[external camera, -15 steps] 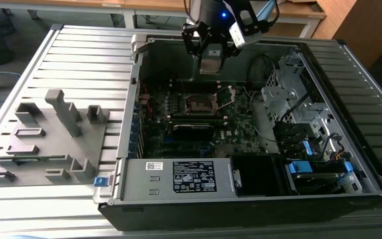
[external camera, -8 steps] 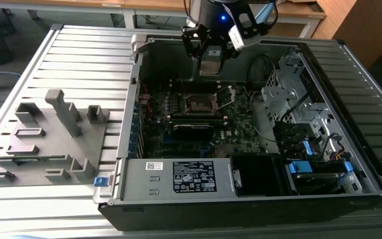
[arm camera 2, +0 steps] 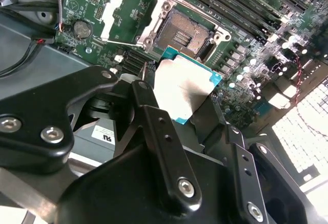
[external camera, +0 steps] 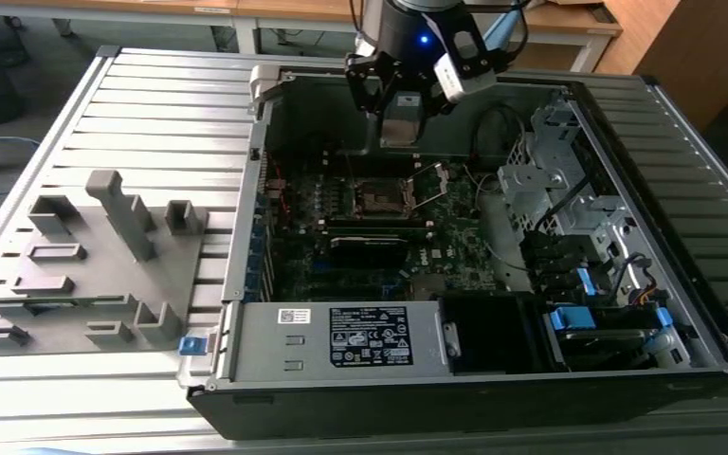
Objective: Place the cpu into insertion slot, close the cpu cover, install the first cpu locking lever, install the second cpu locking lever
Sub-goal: 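Place the cpu into insertion slot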
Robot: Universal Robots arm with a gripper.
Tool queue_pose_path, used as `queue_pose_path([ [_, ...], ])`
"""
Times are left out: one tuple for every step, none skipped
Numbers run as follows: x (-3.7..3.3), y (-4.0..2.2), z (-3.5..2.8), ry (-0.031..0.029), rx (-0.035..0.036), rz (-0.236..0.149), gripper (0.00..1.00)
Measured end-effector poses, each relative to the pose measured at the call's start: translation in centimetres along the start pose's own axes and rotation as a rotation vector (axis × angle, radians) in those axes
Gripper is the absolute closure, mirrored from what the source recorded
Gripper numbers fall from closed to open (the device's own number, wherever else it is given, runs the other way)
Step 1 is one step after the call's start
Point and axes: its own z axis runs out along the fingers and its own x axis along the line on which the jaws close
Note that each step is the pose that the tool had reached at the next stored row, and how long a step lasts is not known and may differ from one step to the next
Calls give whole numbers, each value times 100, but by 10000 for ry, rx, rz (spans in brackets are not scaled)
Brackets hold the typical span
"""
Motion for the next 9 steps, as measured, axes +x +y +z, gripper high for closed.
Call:
queue_pose_path([
  [0, 0, 3, 0, 1, 0, 46],
  [1, 0, 3, 1, 3, 1, 46],
  [1, -1, 3, 1, 3, 1, 46],
  [1, -1, 6, 0, 1, 1, 46],
  [1, -1, 9, -1, 1, 1, 46],
  [1, -1, 9, 0, 0, 1, 46],
  [1, -1, 9, 0, 0, 1, 46],
  [1, -1, 11, -1, -1, 1, 46],
  [1, -2, 17, -4, -5, 1, 46],
])
